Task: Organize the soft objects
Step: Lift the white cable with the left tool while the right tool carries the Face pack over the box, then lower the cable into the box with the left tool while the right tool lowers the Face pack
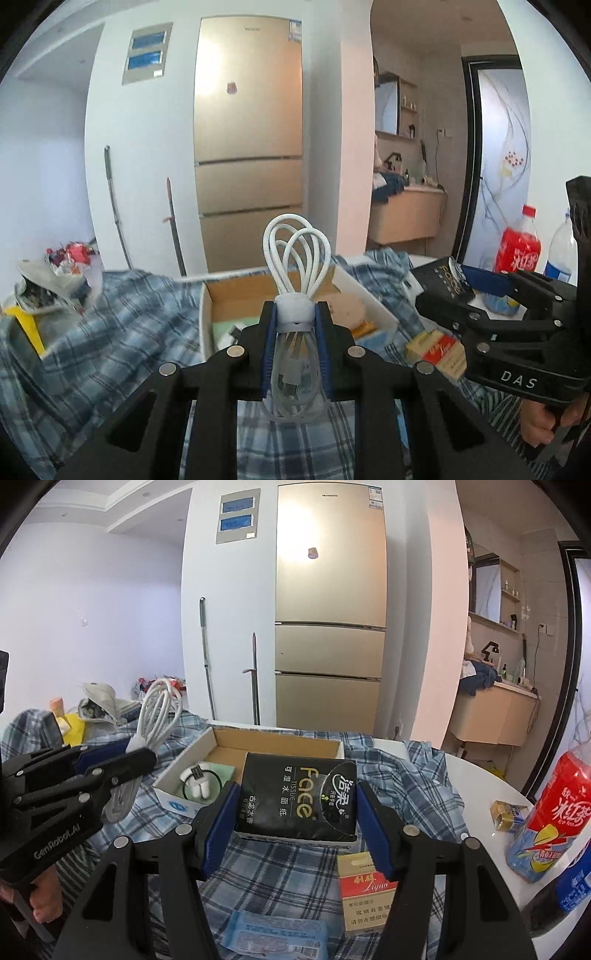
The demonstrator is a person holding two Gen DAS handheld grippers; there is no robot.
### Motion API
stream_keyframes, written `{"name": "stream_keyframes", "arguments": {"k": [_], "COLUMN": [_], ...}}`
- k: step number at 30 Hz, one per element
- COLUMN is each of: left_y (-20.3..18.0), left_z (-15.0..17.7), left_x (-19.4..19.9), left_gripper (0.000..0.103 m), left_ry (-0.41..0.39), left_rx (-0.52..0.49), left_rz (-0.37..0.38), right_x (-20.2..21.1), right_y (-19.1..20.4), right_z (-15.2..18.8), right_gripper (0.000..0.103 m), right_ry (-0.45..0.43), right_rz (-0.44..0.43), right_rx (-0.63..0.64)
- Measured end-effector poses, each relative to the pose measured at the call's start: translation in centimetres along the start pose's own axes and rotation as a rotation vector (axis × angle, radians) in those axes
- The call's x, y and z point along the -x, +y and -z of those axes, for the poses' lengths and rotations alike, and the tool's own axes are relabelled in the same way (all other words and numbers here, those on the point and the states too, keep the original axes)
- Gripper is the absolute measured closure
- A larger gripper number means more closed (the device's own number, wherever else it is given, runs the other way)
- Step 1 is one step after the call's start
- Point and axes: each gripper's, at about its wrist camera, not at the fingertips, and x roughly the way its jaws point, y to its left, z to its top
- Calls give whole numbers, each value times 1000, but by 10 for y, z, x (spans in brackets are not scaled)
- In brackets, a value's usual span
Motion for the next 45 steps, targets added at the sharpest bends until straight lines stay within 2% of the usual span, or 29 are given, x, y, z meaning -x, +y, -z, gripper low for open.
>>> {"name": "stream_keyframes", "arguments": {"k": [6, 10, 14, 27, 29, 32, 37, 40, 45], "left_y": [8, 18, 21, 26, 30, 35, 39, 41, 51], "left_z": [-31, -54, -72, -130, -138, -148, -152, -152, -133], "left_x": [27, 37, 44, 38, 35, 27, 6, -16, -61], "left_gripper": [81, 81, 81, 81, 81, 81, 81, 81, 81], "left_ry": [-89, -101, -126, -145, -162, -177, -141, -85, 22], "left_rx": [-22, 16, -7, 19, 35, 65, 71, 72, 91], "left_rz": [-41, -40, -88, -85, -60, -70, -88, -84, -64], "right_x": [14, 19, 19, -4, -7, -16, -40, -58, -94], "right_y": [0, -3, -4, 2, 4, 3, -1, -2, -3], "right_z": [-25, -48, -71, -127, -135, -145, -149, -146, -126], "right_gripper": [41, 41, 41, 41, 41, 41, 41, 41, 41], "right_ry": [-53, -87, -126, -183, -184, -187, -137, -100, -29], "right_rz": [-6, 2, 24, -3, 6, 22, 5, -10, -27], "right_rx": [18, -8, -31, -158, -152, -168, -171, -162, -146]}}
